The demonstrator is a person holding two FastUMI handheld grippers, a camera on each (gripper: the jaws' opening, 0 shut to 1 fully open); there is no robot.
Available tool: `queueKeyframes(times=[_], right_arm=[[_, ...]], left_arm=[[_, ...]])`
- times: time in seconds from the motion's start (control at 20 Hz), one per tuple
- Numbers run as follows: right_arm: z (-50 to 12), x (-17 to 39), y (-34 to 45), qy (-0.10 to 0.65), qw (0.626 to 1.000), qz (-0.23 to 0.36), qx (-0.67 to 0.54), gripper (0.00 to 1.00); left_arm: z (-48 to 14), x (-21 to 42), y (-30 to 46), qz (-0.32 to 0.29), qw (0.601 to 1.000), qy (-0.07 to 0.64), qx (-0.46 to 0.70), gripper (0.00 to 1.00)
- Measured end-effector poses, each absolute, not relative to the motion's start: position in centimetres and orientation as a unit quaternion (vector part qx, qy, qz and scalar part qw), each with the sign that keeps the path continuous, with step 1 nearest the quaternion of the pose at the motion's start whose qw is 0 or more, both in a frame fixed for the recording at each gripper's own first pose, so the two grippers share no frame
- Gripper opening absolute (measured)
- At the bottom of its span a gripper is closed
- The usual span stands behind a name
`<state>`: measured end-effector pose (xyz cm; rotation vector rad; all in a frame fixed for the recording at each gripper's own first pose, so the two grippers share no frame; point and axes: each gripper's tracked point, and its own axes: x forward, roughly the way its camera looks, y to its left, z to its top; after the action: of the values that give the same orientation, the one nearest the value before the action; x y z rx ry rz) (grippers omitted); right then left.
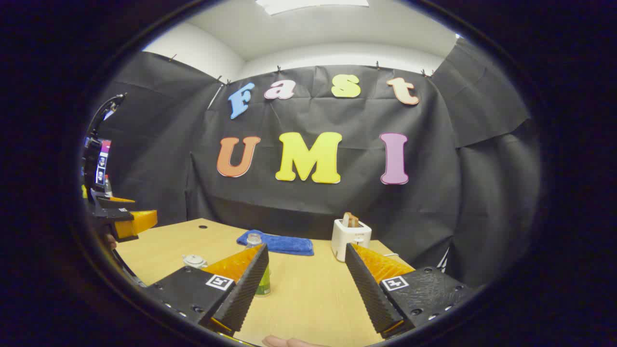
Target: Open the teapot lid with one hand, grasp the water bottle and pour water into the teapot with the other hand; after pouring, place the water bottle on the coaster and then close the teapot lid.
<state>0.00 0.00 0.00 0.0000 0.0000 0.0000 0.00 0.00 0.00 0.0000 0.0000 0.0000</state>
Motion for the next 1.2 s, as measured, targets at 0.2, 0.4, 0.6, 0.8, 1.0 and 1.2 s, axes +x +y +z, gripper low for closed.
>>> queueKeyframes(times=[0.2,0.4,0.6,0.8,1.0,1.2], right_arm=[[0.0,0.0,0.5,0.001,1.000,0.006,-0.001,0.95],[1.3,-0.4,-0.6,-0.025,1.000,-0.009,0.004,0.95],[1.5,-0.5,-1.5,-0.030,0.999,-0.022,0.010,0.95],[0.9,0.0,-1.6,-0.020,1.000,-0.021,0.012,0.97],[0.4,0.4,-1.6,-0.012,1.000,-0.022,0.009,0.95],[0.3,0.7,-2.0,-0.011,0.999,-0.028,0.010,0.93]], left_arm=[[-0.4,0.5,0.5,0.007,1.000,0.004,0.002,0.98],[-1.0,1.5,0.6,0.005,1.000,0.008,-0.007,0.98],[-2.0,2.3,0.9,0.011,1.000,0.016,-0.012,0.98],[-2.7,2.9,0.7,0.008,1.000,0.023,-0.010,0.99],[-3.4,3.5,0.6,0.006,1.000,0.029,-0.004,0.98],[-3.5,4.4,0.0,-0.002,1.000,0.016,-0.001,0.99]])
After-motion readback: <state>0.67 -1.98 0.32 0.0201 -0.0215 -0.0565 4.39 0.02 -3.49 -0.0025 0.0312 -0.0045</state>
